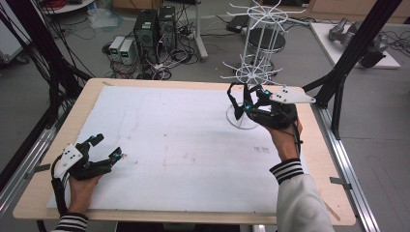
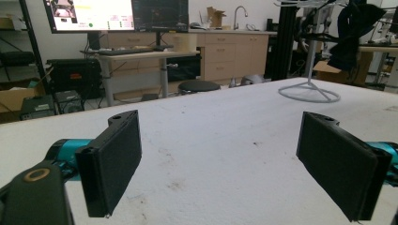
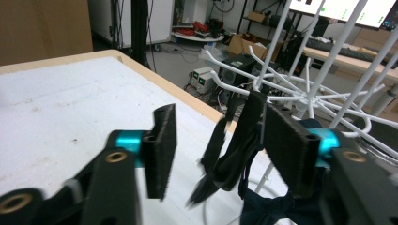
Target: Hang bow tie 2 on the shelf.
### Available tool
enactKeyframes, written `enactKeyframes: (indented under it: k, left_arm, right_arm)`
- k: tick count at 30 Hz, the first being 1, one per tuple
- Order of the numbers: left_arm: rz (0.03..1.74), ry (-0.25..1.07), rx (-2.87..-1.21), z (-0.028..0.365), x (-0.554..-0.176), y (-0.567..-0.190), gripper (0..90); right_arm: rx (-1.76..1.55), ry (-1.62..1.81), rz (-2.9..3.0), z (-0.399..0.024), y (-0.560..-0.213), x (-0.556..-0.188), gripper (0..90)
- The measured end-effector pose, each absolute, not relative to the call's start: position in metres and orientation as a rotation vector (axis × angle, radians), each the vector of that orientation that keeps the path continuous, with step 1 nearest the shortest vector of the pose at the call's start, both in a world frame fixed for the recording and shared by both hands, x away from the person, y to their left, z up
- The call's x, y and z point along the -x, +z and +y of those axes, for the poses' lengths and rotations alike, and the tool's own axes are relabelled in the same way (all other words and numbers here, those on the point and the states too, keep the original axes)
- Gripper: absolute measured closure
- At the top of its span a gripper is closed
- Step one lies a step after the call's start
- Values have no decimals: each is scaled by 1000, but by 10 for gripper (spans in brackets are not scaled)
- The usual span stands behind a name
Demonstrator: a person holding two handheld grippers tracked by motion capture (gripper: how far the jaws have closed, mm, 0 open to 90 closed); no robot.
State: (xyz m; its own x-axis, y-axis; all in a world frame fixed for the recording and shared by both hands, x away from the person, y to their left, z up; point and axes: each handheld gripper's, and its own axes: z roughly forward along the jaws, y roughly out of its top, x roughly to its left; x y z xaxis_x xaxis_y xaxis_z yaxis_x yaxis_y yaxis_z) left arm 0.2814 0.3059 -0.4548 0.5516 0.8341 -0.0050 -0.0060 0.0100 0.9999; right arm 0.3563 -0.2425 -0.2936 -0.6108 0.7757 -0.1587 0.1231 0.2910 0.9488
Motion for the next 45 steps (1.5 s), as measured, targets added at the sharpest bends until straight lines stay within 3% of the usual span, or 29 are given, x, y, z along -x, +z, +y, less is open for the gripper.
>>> enactKeyframes:
  k: [3, 6, 8, 10, 21, 34, 45]
  left_arm:
    - [768, 768, -1418, 306, -281, -455, 147]
    - [770, 769, -1418, 306, -281, -455, 147]
    - [770, 772, -1417, 306, -281, -455, 147]
    - [769, 774, -1421, 305, -281, -455, 147]
    - [770, 781, -1421, 305, -281, -455, 147]
    - [771, 784, -1421, 305, -280, -455, 147]
    - [774, 790, -1413, 305, -280, -455, 147]
  right_arm:
    - [-793, 1355, 1929, -241, -293, -353, 294]
    - [-779, 1360, 1925, -238, -293, -349, 105]
    - [-765, 1353, 1933, -237, -293, -346, 97]
    - [-727, 1366, 1935, -236, -294, -341, 7]
    - [-774, 1434, 1889, -256, -314, -307, 8]
    - [-893, 1509, 1721, -281, -392, -264, 8]
    - [-1007, 1523, 1481, -291, -434, -256, 8]
